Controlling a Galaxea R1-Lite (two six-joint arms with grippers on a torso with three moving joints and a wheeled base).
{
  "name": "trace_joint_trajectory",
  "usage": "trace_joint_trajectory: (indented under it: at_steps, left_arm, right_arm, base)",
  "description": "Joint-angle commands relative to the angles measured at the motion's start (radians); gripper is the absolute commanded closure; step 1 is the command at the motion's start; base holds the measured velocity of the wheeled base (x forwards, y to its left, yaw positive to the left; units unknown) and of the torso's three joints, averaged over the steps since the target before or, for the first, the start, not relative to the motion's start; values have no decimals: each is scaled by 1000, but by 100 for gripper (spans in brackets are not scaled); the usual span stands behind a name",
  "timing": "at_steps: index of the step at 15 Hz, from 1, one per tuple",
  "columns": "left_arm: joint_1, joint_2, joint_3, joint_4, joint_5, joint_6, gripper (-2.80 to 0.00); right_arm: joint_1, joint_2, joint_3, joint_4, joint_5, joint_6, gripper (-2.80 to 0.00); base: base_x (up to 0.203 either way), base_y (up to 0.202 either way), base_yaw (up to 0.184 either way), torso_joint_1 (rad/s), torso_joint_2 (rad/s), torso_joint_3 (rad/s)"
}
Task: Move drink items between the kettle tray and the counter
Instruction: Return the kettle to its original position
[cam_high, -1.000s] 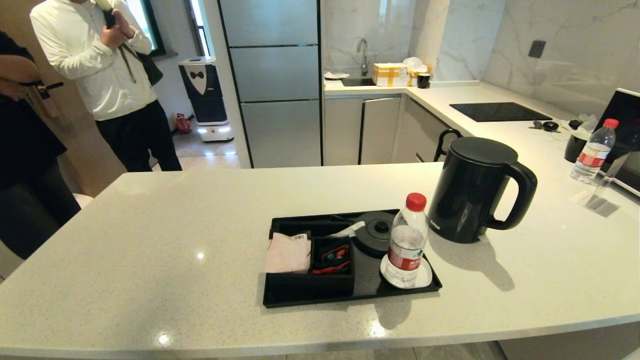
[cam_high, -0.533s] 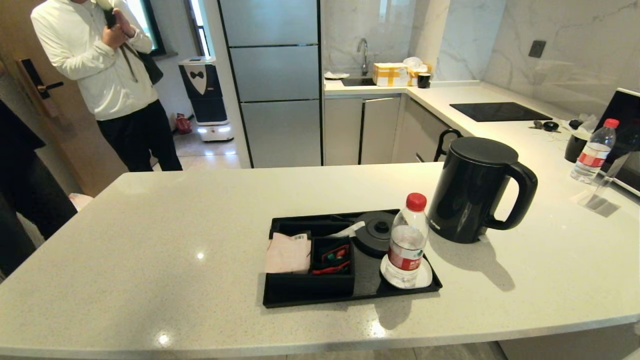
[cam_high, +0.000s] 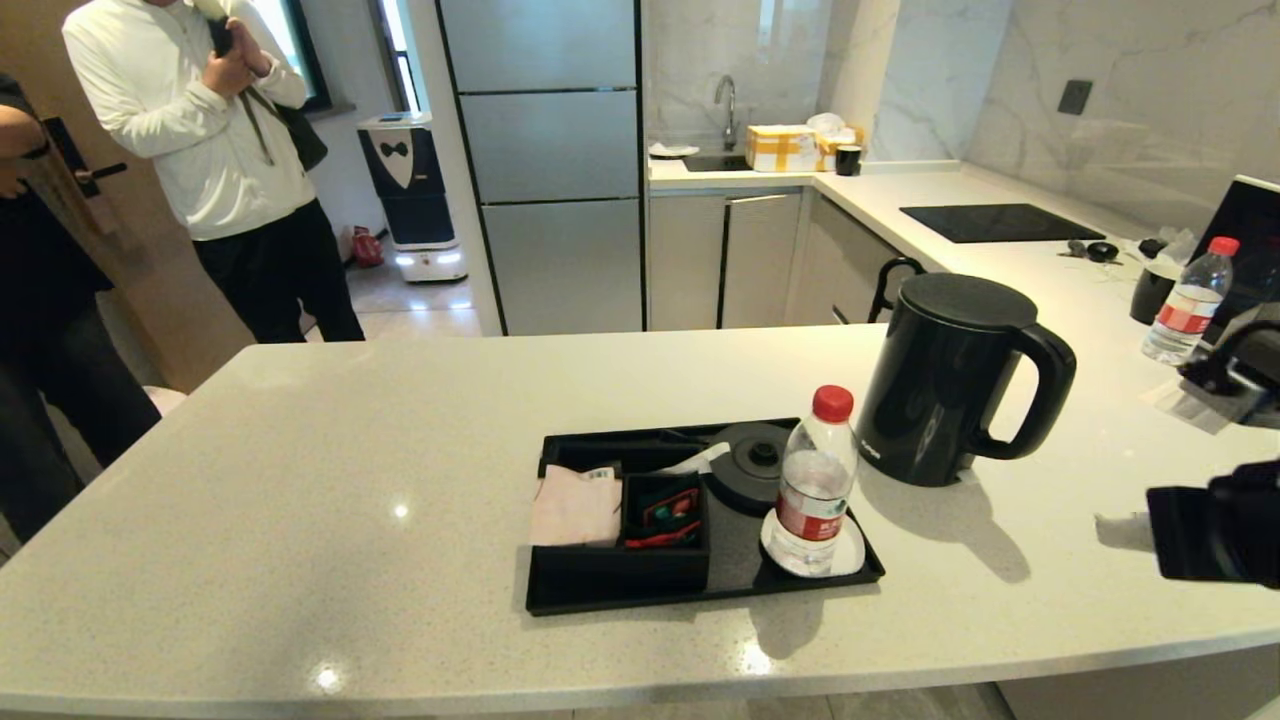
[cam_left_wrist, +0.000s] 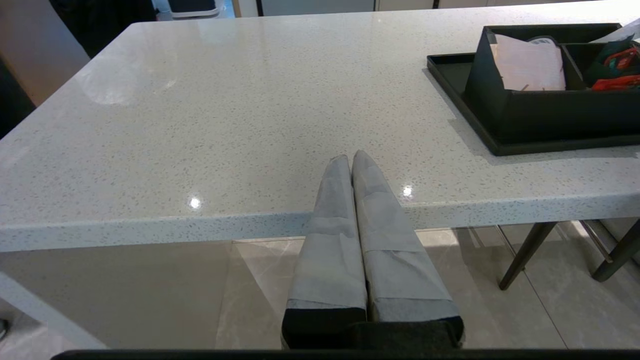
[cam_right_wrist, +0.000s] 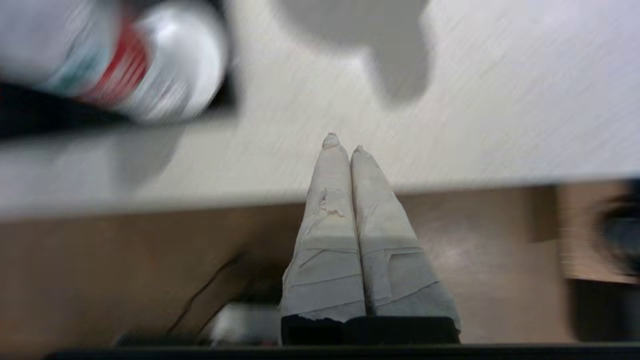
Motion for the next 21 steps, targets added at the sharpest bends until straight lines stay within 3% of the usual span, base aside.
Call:
trace_joint_trajectory:
  at_steps: [1, 5, 9, 15, 21]
  left_arm:
    - [0, 1, 0, -1, 0, 0, 0]
    - [0, 1, 0, -1, 0, 0, 0]
    - [0, 1, 0, -1, 0, 0, 0]
    - [0, 1, 0, -1, 0, 0, 0]
    - [0, 1, 0, -1, 0, 0, 0]
  right_arm:
    - [86, 173, -79, -36, -190, 21, 0]
    - [279, 368, -105, -296, -725, 94, 0]
    - [312, 488, -164, -373, -1004, 154, 0]
    - [276, 512, -153, -378, -1069, 199, 0]
    - [268, 528, -154, -404, -1070, 209, 0]
  base:
    - [0, 0, 0, 0, 0, 0]
    - [0, 0, 0, 0, 0, 0]
    - [0, 0, 0, 0, 0, 0]
    - [0, 0, 0, 0, 0, 0]
    - [0, 0, 0, 0, 0, 0]
